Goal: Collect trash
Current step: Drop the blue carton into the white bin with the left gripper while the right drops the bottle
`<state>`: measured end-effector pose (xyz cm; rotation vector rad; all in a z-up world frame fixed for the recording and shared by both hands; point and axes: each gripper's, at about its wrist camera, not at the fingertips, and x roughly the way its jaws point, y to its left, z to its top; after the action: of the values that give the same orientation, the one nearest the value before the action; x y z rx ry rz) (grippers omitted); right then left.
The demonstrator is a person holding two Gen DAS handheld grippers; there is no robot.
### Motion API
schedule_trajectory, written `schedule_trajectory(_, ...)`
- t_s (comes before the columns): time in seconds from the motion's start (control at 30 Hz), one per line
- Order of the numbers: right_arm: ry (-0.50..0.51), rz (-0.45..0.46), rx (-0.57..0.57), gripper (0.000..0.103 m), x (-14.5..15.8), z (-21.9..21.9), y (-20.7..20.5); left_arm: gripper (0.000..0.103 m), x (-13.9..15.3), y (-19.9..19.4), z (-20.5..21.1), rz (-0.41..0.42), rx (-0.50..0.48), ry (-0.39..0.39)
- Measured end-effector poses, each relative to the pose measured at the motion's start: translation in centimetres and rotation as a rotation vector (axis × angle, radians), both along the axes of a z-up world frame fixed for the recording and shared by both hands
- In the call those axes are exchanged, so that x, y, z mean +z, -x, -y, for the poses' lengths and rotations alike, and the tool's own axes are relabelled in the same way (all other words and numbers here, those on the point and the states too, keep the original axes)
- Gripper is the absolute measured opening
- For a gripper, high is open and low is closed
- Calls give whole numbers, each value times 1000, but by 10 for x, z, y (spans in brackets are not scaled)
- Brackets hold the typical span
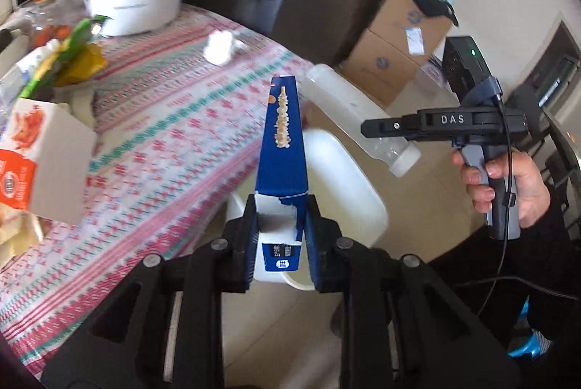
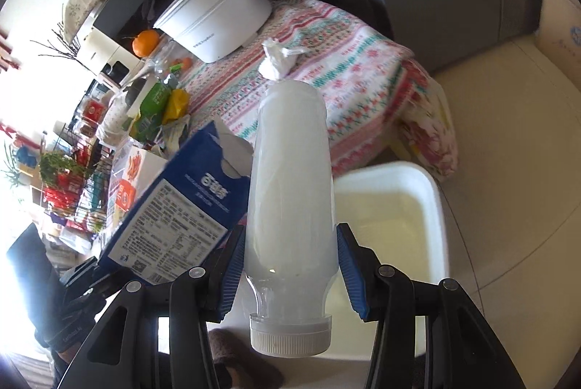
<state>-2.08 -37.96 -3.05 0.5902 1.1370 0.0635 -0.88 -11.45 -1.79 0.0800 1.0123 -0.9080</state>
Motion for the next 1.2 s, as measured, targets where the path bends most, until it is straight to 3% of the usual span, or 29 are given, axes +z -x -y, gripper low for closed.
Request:
schedule_trajectory(0.17, 9, -52, -7, 50, -19, 8, 17, 25, -18, 15, 32, -30, -67, -70)
schedule_trajectory(0.33, 21, -110, -5, 50, -39, 8, 21, 25, -41, 17, 55, -44, -73, -153)
schedule_trajectory(0.57, 33, -210, -5, 50, -70, 8, 22, 28, -58, 8, 67, -32, -49, -174)
schedule_trajectory(0.67, 38, -223, -8, 50, -74, 8, 26, 36, -52, 8, 64, -11, -45, -158)
schedule_trajectory(0.77, 38, -231, -13, 50, -76, 11, 26, 51, -47, 4, 59, 4, -22, -151)
schedule_trajectory(1.03, 36, -249, -19, 51, -79, 10, 24, 79, -37, -7, 34, 35, 67, -179)
schedule_trajectory(1.13, 38, -263, -19, 53, -79, 8, 22, 85, -36, -13, 21, 45, 117, -197)
schedule_trajectory(1.2, 29, -267, -26, 61, -78, 7, 20, 85, -36, -17, 12, 36, 148, -204)
